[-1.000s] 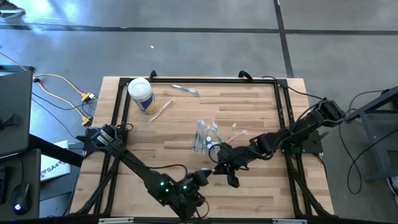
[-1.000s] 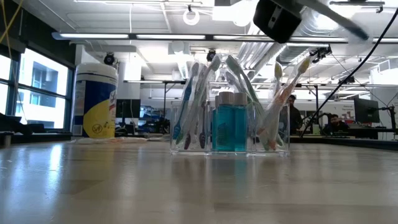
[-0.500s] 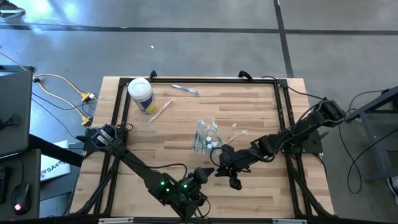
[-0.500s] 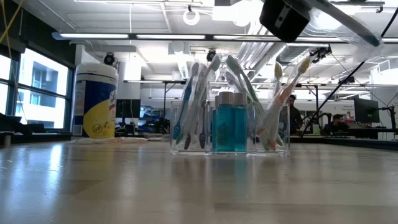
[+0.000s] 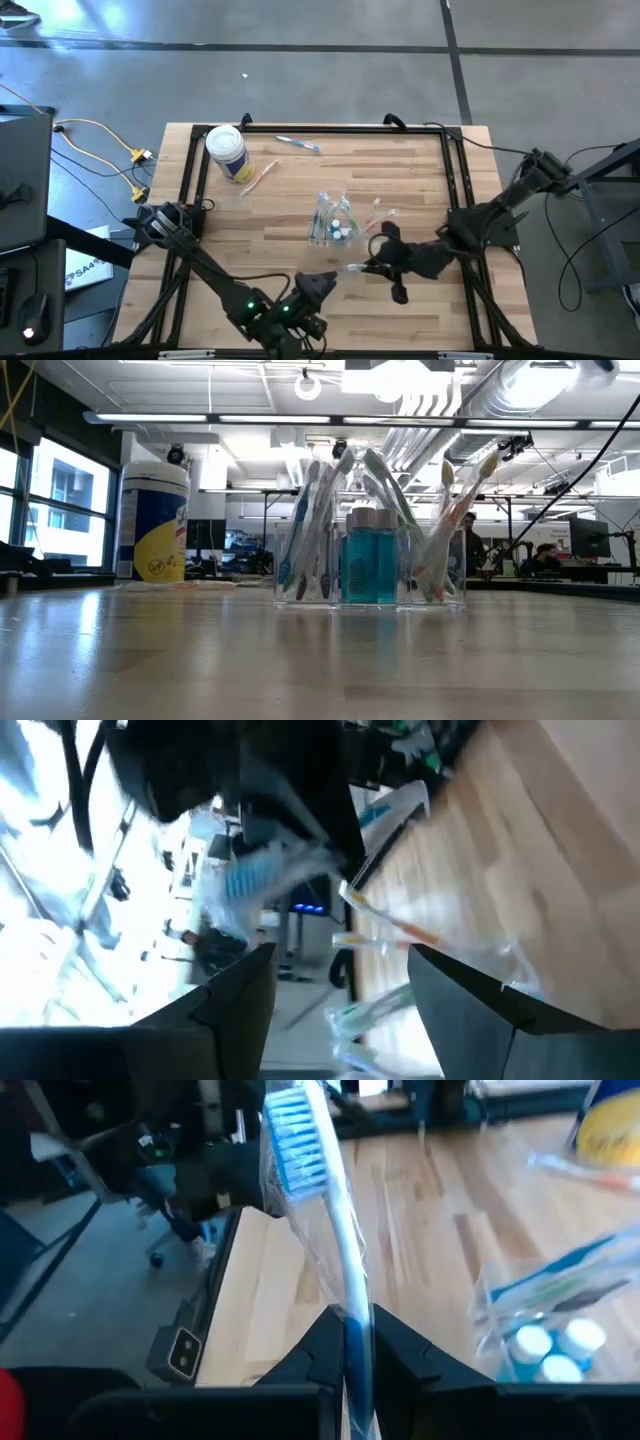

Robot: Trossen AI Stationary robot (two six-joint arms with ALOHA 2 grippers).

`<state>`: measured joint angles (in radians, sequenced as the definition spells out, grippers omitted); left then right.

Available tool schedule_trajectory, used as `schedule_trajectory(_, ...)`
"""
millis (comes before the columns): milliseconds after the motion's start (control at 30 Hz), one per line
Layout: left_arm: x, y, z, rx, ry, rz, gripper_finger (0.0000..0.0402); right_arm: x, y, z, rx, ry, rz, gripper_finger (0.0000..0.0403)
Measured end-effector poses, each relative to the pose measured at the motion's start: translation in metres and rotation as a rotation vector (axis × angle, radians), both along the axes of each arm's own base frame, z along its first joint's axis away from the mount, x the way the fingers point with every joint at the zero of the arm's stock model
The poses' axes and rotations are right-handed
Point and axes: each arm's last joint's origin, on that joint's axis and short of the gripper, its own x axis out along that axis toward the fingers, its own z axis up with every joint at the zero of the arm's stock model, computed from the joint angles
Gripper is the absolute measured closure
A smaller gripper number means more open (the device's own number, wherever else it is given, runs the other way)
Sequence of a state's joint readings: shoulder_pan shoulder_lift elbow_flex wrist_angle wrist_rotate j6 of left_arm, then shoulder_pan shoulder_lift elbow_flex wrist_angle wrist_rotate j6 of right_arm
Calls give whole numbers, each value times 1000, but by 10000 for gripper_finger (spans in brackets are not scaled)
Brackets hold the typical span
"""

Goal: Pick & Place toothbrushing station
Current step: Put the bottom blue toothbrush into the transparent organizer

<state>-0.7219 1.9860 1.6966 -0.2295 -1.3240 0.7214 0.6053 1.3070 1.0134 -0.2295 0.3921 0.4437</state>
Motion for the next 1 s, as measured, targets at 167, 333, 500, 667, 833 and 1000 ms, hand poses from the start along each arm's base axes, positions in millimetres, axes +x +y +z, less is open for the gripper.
schedule_trajectory(167,-2,6,12,-243,-148,-6,178,-12,17,9,-80,-107,29,383)
schedule_trajectory(333,7,22,18,-593,-208,-84,178,-19,38,23,-149,-284,106,383)
schedule_trajectory(500,21,36,16,-784,-188,-131,178,-22,53,27,-257,-392,192,383)
schedule_trajectory(667,36,50,21,-963,-216,-194,178,-23,70,23,-326,-460,259,383)
schedule_trajectory(833,46,56,30,-1073,-246,-311,178,-19,74,21,-345,-487,254,383)
schedule_trajectory(1000,48,54,35,-1082,-256,-387,178,-19,74,23,-337,-500,250,383)
